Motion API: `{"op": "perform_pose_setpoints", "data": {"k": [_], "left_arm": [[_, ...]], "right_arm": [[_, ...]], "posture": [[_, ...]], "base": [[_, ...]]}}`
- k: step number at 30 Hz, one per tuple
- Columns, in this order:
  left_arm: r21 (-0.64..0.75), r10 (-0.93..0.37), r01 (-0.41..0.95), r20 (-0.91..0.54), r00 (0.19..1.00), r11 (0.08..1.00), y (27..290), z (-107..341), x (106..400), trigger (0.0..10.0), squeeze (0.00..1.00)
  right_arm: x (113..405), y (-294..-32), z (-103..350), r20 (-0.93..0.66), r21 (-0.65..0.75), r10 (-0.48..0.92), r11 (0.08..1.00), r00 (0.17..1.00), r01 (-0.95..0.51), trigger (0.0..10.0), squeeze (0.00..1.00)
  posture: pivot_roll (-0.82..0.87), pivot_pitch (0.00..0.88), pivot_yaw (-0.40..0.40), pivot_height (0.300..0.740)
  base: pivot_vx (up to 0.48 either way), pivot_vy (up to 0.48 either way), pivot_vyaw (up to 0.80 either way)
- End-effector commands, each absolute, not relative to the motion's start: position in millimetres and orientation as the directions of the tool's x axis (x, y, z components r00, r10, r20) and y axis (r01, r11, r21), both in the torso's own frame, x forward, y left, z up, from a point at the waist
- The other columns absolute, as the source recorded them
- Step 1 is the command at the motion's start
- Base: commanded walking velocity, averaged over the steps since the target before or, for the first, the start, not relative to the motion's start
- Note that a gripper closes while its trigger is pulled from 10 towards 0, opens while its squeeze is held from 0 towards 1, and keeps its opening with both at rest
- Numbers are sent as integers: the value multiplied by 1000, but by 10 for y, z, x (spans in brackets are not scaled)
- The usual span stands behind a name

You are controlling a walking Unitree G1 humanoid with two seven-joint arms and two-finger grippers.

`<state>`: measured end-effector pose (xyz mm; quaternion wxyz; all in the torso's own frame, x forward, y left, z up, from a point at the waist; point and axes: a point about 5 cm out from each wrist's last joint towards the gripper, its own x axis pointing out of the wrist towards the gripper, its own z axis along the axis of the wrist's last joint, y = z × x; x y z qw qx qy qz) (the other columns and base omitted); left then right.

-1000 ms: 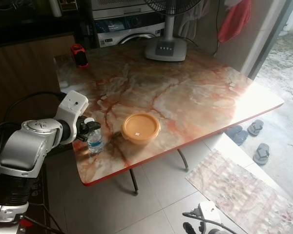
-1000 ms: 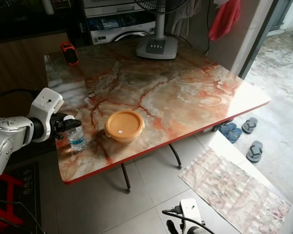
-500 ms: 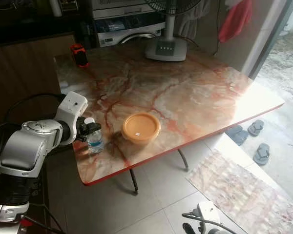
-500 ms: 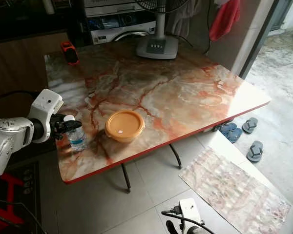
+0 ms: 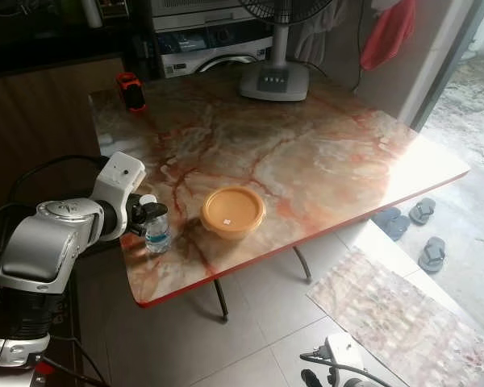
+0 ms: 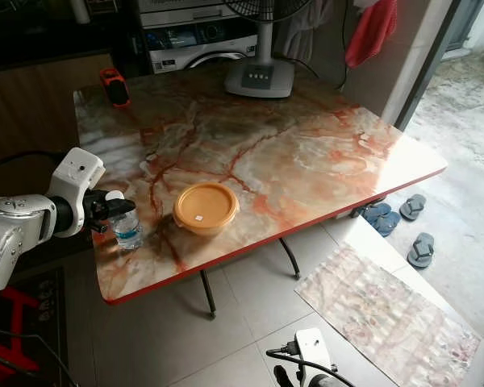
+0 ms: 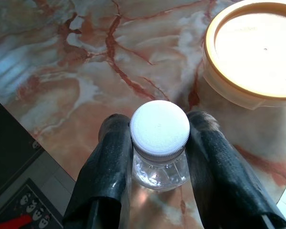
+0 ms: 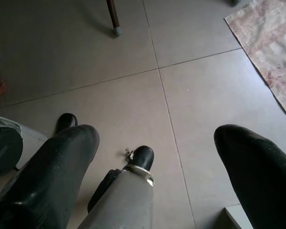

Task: Restocking fridge

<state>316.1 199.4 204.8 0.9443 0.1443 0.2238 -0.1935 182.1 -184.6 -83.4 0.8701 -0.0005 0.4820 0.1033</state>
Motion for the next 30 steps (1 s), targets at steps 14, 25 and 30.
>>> {"op": "perform_pose_setpoints", "data": {"k": [14,25,30], "left_arm": [[164,-277,402,-497,822,901,2035,1967,3128,0,0],[280,-154,264,-360,920,923,2074,2170,3170,0,0],[308,-103,152,-171,980,939,2045,2354,3159,10000,0]], "right_arm": [[1825,-1851,-832,-845,102,184,977,502,-187,10000,0],[1825,-1860,-831,-846,104,185,977,500,-186,10000,0],[1821,-1871,-831,-847,102,186,976,498,-191,10000,0]], "posture": [[133,0,-12,740],[134,0,-20,740],[139,0,-28,740]], "base": [[0,0,0],[0,0,0],[0,0,0]]}}
